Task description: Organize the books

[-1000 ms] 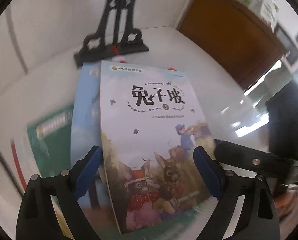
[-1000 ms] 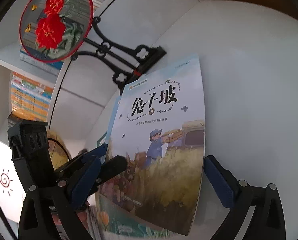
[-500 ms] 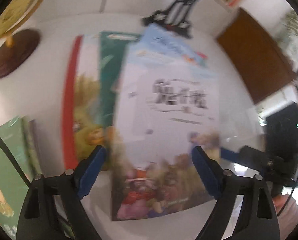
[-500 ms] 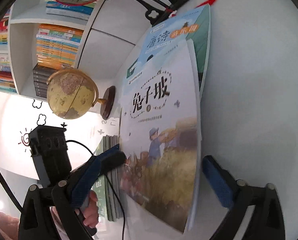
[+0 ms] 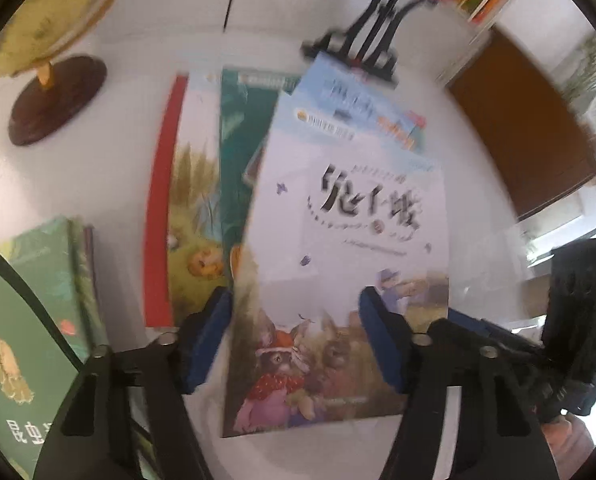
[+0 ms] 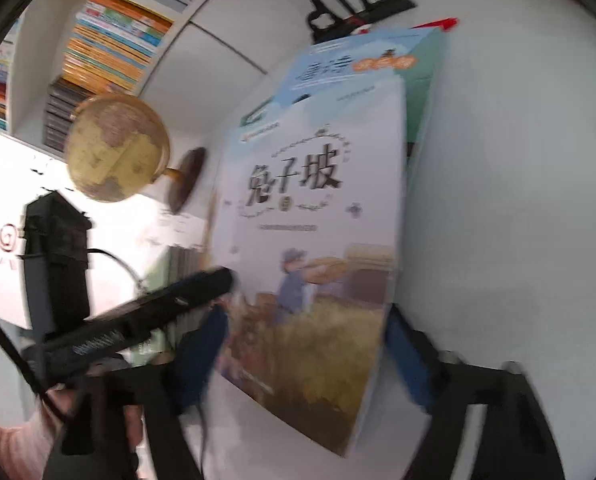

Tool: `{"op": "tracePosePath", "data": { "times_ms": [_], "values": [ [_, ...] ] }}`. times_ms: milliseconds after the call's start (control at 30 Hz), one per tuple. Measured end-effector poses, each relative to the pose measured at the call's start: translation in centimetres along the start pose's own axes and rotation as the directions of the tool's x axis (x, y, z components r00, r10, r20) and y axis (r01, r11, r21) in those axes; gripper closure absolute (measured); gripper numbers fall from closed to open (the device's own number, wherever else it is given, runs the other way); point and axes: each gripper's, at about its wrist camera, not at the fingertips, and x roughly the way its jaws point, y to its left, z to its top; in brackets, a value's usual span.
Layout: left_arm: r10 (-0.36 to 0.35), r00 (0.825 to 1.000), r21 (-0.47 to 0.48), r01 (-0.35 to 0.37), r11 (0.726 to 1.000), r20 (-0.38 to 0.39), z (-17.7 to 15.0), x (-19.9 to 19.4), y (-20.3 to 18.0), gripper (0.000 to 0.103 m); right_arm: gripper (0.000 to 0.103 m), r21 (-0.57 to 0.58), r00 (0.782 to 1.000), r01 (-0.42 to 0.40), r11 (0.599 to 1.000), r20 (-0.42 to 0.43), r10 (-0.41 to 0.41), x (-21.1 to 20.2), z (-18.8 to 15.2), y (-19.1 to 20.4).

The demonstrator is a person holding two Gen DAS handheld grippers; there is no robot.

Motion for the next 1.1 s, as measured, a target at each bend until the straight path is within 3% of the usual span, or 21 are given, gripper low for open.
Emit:
{"op": "tracePosePath", "data": {
  "times_ms": [33, 100, 300, 400, 633, 767, 867, 1100],
  "values": [
    [-0.049, 0.999, -0.007, 0.049, 0.999, 0.02, 0.0, -0.8, 0.3, 0.058, 0.072, -0.008, 0.999, -0.029, 1.0, 0.034, 0.029, -1.0, -0.3, -0.2],
    [-0.116, 0.993, -0.03, 0.116, 0.993, 0.019, 0.0, -1.8, 0.9, 0.066, 0.094, 0.012, 0.993, -0.099, 0.995, 0.065, 0.098, -2.4, -0.4, -0.7],
    [-0.213, 0.977, -0.027, 0.213, 0.977, 0.019, -0.7, -2.3, 0.2, 0.067, 0.094, -0.113, 0.997, -0.024, 0.993, 0.072, 0.032, -3.9, -0.1, 2.2],
    [-0.193, 0.981, 0.038, 0.192, 0.981, 0.024, -0.8, -1.8, -1.5, 0.067, 0.094, -0.148, 0.998, 0.042, 0.988, 0.062, -0.033, -3.6, -0.1, 3.0],
    [-0.184, 0.982, 0.08, 0.181, 0.98, 0.04, -0.7, -2.7, -3.2, 0.072, 0.094, -0.15, 0.994, 0.08, 0.985, 0.087, -0.067, -4.4, 0.2, 3.0],
    [-0.197, 0.978, 0.092, 0.19, 0.977, 0.073, -0.2, -4.4, -3.6, 0.072, 0.094, -0.169, 0.993, 0.078, 0.983, 0.102, -0.062, -5.5, 0.6, 3.8],
    [-0.175, 0.979, 0.094, 0.166, 0.982, 0.103, 0.0, -5.8, -3.4, 0.072, 0.094, -0.156, 0.994, 0.031, 0.987, 0.105, -0.015, -5.9, 1.2, 4.5],
    [-0.133, 0.973, 0.032, 0.129, 0.991, 0.191, -0.1, -10.4, -0.4, 0.072, 0.093, -0.255, 0.997, -0.017, 0.967, 0.069, 0.036, -5.5, 2.7, 9.2]
  ]
}}
